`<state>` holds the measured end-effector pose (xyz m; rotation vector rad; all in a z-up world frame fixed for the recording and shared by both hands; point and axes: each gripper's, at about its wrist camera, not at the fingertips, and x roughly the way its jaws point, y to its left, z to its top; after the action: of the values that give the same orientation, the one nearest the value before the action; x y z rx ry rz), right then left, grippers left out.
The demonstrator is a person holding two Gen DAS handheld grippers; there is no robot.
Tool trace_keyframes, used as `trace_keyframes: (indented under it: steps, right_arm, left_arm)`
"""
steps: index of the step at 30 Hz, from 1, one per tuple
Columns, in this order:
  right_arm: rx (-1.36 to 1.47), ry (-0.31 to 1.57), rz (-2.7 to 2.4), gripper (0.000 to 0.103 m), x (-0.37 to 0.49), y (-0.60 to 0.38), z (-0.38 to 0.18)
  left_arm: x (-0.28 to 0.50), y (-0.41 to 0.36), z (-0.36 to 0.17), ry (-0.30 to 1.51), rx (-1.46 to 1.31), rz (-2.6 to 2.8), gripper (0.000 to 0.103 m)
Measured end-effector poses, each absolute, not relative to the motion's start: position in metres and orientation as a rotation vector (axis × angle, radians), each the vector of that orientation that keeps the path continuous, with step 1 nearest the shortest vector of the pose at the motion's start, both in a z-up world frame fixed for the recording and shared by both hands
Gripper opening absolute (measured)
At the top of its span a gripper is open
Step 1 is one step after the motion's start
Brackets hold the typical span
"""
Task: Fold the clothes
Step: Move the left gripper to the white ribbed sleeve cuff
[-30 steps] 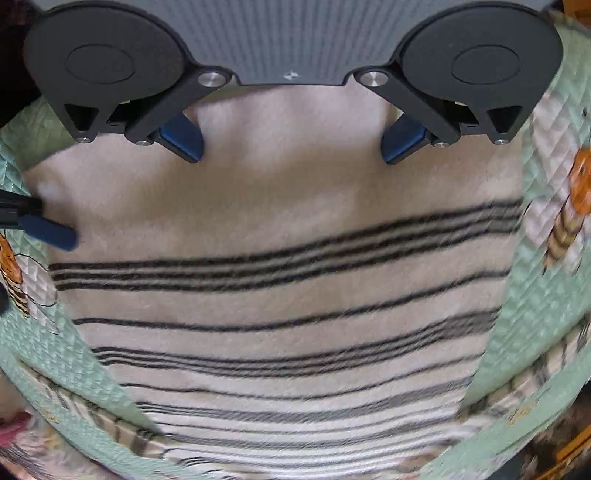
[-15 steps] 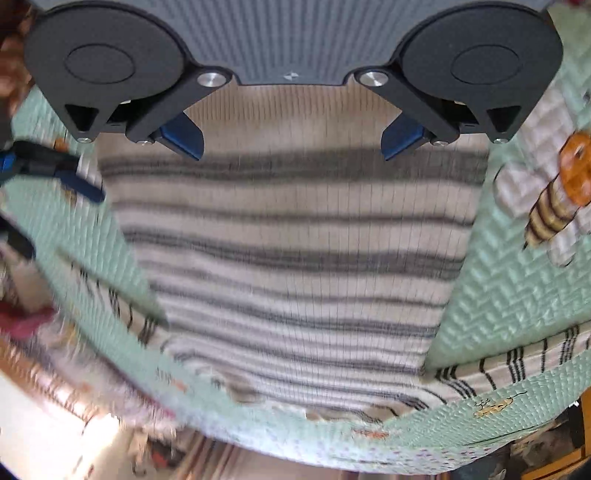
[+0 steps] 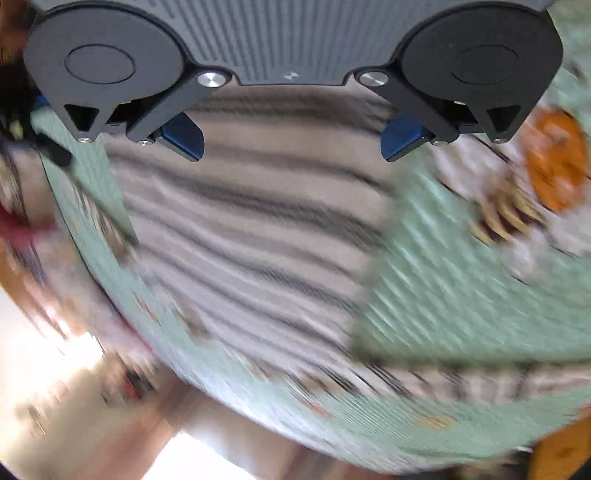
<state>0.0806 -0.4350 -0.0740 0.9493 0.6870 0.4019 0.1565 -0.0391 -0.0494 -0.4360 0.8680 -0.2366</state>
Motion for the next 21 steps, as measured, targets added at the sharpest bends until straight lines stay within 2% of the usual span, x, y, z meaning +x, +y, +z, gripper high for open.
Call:
trace_keyframes:
  steps: [5, 7, 8, 11, 13, 14, 21]
  right_arm:
    - [0.870, 0.577, 0.491, 0.092, 0.132, -0.399, -0.052]
    - [0.852, 0.512, 0.521, 0.097, 0.148, -0.389, -0.052]
    - [0.843, 0.492, 0.535, 0.102, 0.157, -0.384, -0.059]
    - [0.852, 0.523, 0.530, 0.101, 0.180, -0.375, -0.100]
    - [0.823, 0.463, 0.536, 0.096, 0.173, -0.375, -0.120]
    - [0.831, 0.447, 0.556, 0.102, 0.171, -0.377, -0.120]
    - [0.880, 0.401, 0.612, 0.102, 0.165, -0.390, -0.123]
  left_arm:
    - [0.192, 0.070, -0.042, 0.723, -0.695, -0.021, 0.102]
    - [0.209, 0.120, -0.048, 0.666, -0.815, 0.057, 0.102]
    - [0.216, 0.142, -0.053, 0.641, -0.877, 0.093, 0.102]
    - [0.237, 0.193, -0.076, 0.598, -0.989, 0.188, 0.102]
    - [0.250, 0.213, -0.092, 0.589, -1.039, 0.223, 0.102]
    - [0.257, 0.219, -0.100, 0.580, -1.064, 0.219, 0.102]
    - [0.297, 0.229, -0.108, 0.510, -1.084, 0.192, 0.102]
